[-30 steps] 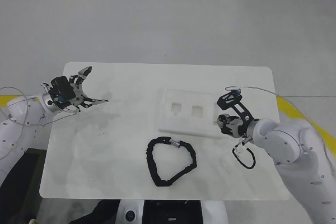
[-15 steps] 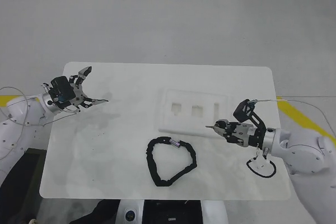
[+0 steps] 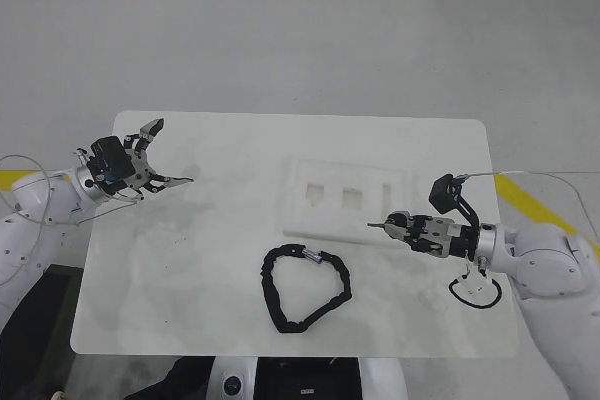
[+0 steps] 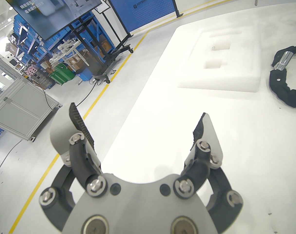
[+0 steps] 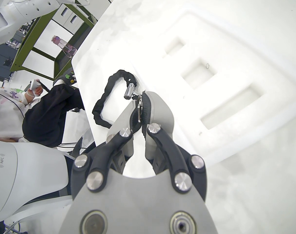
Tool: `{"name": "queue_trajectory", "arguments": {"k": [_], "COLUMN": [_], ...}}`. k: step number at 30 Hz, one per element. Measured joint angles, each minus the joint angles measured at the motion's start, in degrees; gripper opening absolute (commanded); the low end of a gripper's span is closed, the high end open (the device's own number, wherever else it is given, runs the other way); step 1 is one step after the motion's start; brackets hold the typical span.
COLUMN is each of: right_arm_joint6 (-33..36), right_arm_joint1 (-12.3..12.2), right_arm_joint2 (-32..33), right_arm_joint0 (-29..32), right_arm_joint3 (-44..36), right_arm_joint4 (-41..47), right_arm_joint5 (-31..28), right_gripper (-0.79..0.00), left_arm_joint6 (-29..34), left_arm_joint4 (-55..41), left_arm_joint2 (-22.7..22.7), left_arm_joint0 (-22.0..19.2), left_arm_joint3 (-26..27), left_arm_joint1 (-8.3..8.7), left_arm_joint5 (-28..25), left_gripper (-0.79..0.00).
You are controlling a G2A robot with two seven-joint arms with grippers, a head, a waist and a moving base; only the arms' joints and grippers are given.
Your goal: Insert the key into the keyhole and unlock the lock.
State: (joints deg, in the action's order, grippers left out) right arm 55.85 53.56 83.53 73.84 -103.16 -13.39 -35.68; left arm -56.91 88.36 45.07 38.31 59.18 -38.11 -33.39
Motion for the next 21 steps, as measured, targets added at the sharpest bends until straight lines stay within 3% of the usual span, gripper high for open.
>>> {"name": "queue_trajectory", "arguments": {"k": [7, 10, 15, 21], "right_arm_joint6": [0.0, 0.0, 0.0, 0.0], "right_arm_joint1": [0.0, 0.0, 0.0, 0.0], "right_arm_joint2": [0.0, 0.0, 0.0, 0.0], "right_arm_joint0": [0.0, 0.0, 0.0, 0.0], "right_arm_joint3": [0.0, 0.0, 0.0, 0.0], "right_arm_joint4": [0.0, 0.0, 0.0, 0.0], "right_arm_joint5": [0.0, 0.0, 0.0, 0.0], "right_gripper": [-0.785, -0.785, -0.785, -0.785], "left_arm_joint6": [0.3, 2.9, 5.4, 8.3], "left_arm_joint4": [-0.1, 1.2, 4.7, 8.9], "left_arm_joint2": [0.1, 0.6, 0.5, -2.6], "left_arm_joint0": [0.1, 0.8, 1.3, 1.3], "left_arm_joint3": [0.3, 3.2, 8.6, 15.5], "left_arm_joint1": [-0.01, 0.14, 0.33, -0.88], "left_arm_joint5": [0.1, 0.8, -3.7, -8.9], "left_gripper": [0.000, 0.000, 0.000, 0.000]}}
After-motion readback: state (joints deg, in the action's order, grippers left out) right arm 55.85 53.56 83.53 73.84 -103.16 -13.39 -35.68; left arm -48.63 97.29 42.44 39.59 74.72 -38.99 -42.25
